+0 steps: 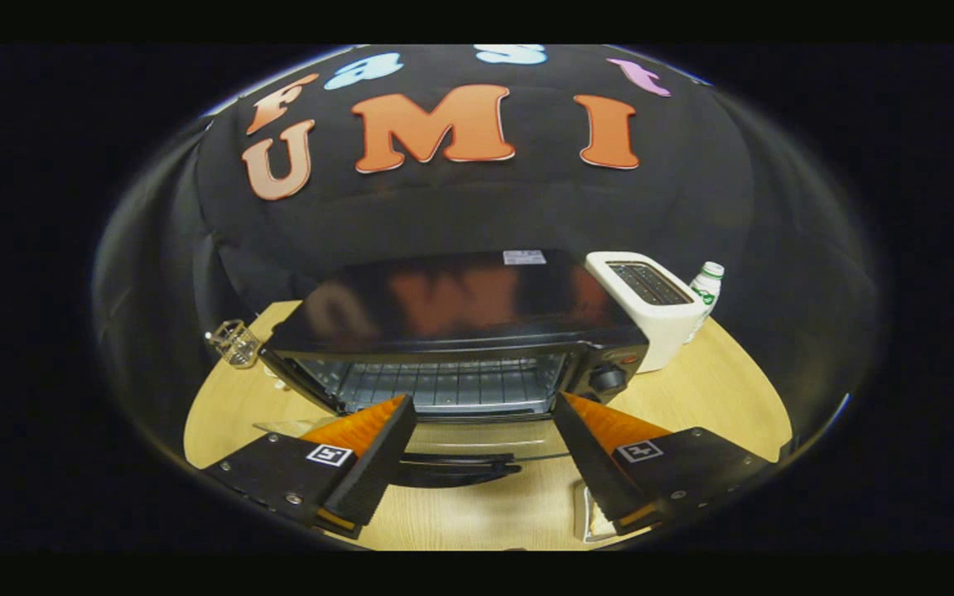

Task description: Open the toaster oven, put the food inside, and close the toaster oven door.

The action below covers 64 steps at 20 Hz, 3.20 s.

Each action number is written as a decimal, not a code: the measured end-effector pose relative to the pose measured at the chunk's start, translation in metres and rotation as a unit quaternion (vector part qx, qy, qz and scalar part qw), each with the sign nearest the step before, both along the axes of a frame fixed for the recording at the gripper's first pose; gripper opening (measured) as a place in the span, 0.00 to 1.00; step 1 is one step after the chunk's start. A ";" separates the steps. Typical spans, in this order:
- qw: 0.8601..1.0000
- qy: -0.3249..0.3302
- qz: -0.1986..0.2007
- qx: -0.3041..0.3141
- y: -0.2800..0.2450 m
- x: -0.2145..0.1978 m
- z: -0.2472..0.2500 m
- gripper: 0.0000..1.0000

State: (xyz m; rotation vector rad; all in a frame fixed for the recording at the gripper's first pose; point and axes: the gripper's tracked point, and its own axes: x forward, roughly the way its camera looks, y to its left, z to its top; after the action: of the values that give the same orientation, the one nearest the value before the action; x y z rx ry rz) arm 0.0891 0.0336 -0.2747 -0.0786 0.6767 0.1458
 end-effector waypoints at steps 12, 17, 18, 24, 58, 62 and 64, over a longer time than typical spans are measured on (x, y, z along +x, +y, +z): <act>0.992 0.116 -0.015 -0.040 -0.021 -0.090 -0.124 1.00; 0.991 0.132 -0.010 -0.006 -0.018 -0.086 -0.111 1.00; 0.991 0.133 -0.007 0.010 -0.020 -0.085 -0.102 1.00; 0.991 0.133 0.005 0.034 -0.084 -0.084 -0.026 0.99; 0.933 0.307 -0.060 0.180 -0.193 -0.117 -0.026 0.30; 0.943 0.244 -0.076 0.211 -0.186 -0.104 0.017 0.30; 0.935 0.219 -0.090 0.265 -0.170 -0.097 0.033 0.30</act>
State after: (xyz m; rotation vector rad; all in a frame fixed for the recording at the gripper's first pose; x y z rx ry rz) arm -0.0079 -0.1366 -0.2418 0.5502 1.0645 0.1666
